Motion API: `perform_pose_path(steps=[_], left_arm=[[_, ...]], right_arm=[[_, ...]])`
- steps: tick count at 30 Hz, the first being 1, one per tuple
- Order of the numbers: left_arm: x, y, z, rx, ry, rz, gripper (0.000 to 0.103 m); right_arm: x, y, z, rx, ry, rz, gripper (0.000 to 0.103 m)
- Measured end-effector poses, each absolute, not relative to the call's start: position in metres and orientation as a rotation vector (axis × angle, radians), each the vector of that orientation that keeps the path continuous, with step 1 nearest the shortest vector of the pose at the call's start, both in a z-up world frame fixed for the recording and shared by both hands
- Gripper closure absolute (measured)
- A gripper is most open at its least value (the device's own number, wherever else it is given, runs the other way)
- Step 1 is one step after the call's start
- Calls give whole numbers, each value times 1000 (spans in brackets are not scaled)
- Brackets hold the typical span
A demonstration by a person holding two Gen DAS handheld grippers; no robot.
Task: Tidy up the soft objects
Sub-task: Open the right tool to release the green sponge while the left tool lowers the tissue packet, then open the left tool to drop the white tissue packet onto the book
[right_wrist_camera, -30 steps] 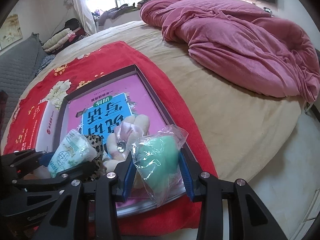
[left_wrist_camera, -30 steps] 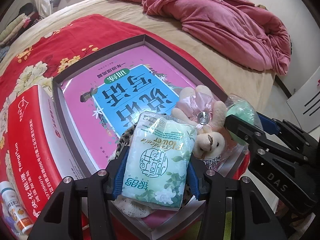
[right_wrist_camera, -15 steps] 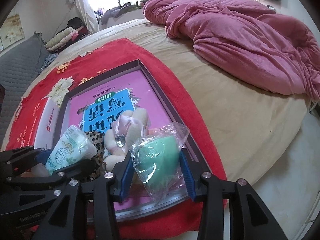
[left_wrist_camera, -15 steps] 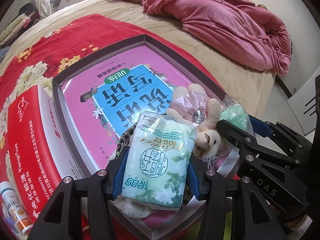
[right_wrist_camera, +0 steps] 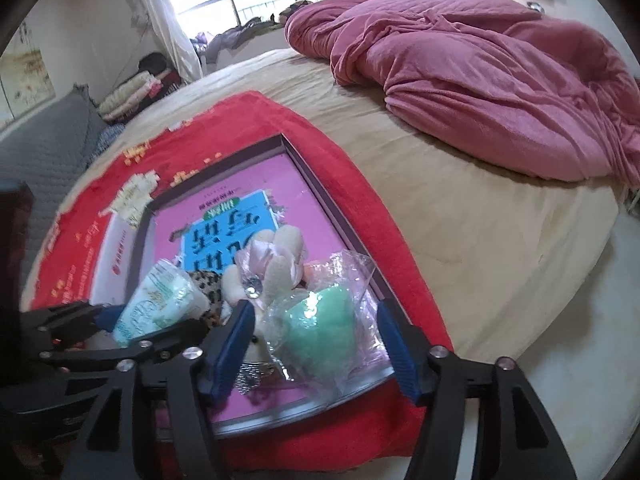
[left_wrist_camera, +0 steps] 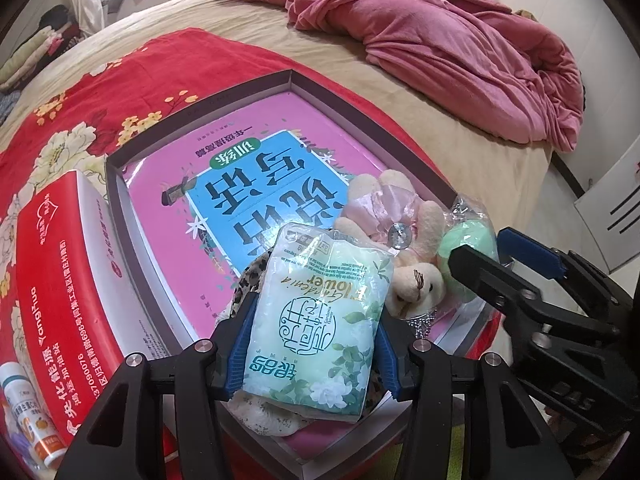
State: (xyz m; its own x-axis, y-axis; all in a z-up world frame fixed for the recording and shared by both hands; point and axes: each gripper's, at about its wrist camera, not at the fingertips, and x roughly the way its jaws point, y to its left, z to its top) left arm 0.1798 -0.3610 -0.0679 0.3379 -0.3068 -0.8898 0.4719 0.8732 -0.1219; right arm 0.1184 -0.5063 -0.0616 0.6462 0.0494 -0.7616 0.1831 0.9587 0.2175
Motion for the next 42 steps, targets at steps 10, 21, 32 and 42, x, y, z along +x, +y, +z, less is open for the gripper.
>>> perform_pose_path(steps=[10,21,32,42], left_arm=[[176,-370,-65,188,1111,-529,41],[174,-372,-63,211,1106,-534,31],[169,-368,-50,196,1084,-549,29],[163,-364,-40,186,1062,-564,29]], right_arm=[[111,-511,-40,300,802,-87,36],[108,-517,-38,329,796,-92,35],[105,-518,-30,328,788,-126,32],[99,-518,-21,330,776,-149,31]])
